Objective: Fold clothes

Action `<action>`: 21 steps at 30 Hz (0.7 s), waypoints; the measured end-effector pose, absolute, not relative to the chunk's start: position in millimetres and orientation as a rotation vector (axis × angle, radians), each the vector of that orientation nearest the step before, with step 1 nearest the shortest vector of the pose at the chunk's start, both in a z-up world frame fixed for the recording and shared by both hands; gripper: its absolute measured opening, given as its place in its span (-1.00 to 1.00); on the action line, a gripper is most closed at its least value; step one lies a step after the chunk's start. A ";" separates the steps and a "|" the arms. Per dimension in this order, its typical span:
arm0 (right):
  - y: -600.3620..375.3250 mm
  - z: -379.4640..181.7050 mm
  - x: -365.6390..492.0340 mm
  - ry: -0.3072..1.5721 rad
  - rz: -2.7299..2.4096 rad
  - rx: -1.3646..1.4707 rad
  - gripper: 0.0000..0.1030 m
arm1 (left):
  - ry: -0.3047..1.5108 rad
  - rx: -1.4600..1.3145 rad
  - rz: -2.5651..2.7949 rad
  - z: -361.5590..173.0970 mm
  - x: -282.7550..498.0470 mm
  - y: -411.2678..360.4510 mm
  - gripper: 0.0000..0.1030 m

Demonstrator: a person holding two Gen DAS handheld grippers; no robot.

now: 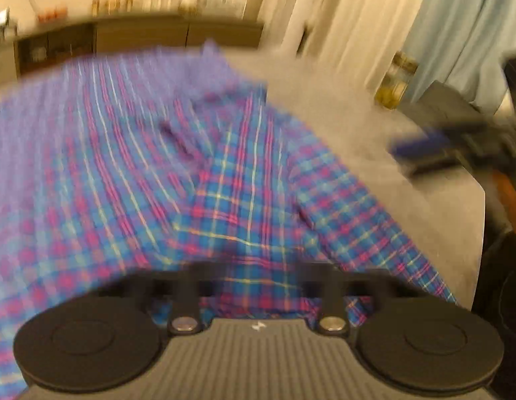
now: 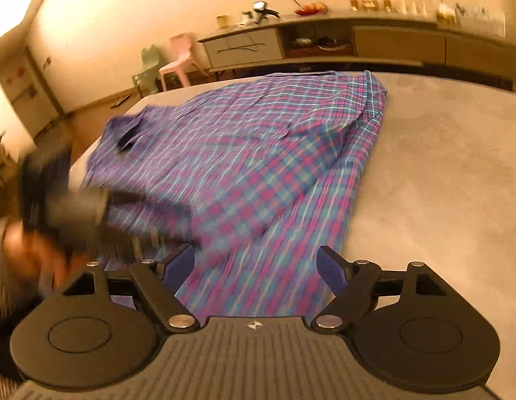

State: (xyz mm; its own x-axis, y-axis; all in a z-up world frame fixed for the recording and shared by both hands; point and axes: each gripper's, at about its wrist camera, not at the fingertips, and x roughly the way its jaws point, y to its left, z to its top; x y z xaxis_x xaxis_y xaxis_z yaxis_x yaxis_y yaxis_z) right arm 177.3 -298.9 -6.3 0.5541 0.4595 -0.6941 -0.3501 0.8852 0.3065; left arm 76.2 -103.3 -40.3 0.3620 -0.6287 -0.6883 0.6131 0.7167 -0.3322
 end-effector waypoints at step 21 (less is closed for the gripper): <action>-274.2 -74.0 466.1 0.845 0.181 -0.087 0.26 | 1.058 -0.266 -1.018 -68.3 78.2 -111.1 -0.69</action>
State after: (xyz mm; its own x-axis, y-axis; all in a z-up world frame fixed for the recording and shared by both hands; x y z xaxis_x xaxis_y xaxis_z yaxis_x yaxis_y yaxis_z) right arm 466.1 -274.2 -74.0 0.6491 0.1246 -0.7504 -0.1938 0.9810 -0.0048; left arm 78.2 -111.1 -68.3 0.1080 -0.7968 -0.5945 0.5635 0.5417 -0.6237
